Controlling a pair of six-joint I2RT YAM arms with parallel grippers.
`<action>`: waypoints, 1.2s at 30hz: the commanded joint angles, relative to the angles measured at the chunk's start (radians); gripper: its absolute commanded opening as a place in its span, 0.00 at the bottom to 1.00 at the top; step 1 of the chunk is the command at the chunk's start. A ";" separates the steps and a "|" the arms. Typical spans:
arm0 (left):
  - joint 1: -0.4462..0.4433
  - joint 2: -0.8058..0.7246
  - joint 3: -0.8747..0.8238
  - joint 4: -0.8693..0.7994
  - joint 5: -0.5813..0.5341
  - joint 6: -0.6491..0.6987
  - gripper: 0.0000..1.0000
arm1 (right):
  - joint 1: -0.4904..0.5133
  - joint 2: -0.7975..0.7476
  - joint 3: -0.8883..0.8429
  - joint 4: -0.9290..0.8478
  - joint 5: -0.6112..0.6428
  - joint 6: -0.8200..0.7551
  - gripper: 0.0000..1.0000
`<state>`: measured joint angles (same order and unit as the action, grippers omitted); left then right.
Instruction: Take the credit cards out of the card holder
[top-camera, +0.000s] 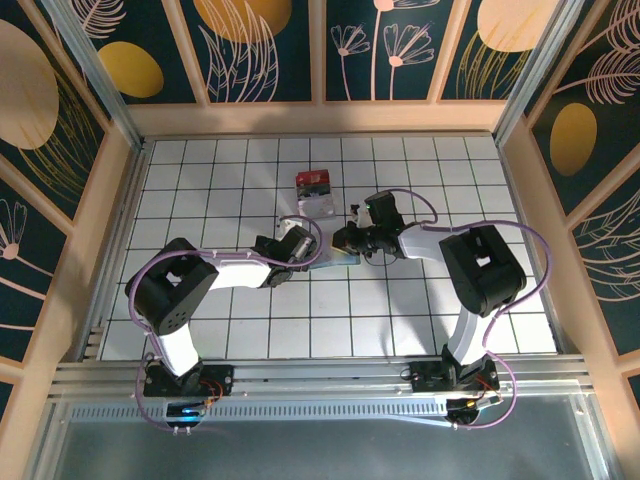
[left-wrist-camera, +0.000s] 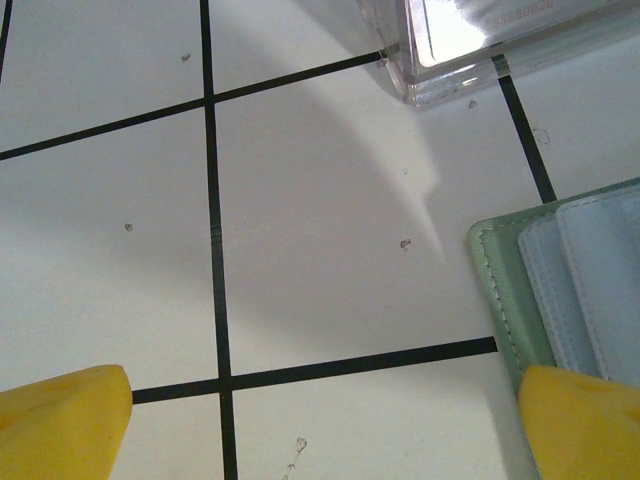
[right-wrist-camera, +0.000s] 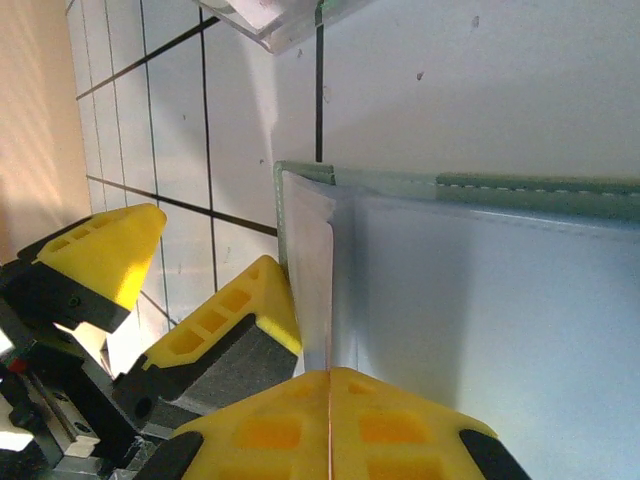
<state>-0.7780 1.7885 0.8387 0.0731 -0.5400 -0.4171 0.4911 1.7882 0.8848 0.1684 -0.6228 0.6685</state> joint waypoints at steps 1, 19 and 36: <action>0.000 0.030 0.000 -0.094 -0.006 0.001 0.99 | -0.008 -0.037 -0.012 0.008 -0.009 0.000 0.09; 0.000 -0.116 0.066 -0.078 0.027 0.000 0.99 | -0.008 -0.019 -0.014 0.015 -0.009 0.011 0.10; 0.000 0.047 0.108 -0.050 0.043 0.017 0.99 | -0.007 -0.008 -0.011 0.037 -0.029 0.028 0.12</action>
<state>-0.7780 1.8183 0.9314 0.0334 -0.4950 -0.4126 0.4896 1.7866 0.8845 0.1699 -0.6266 0.6804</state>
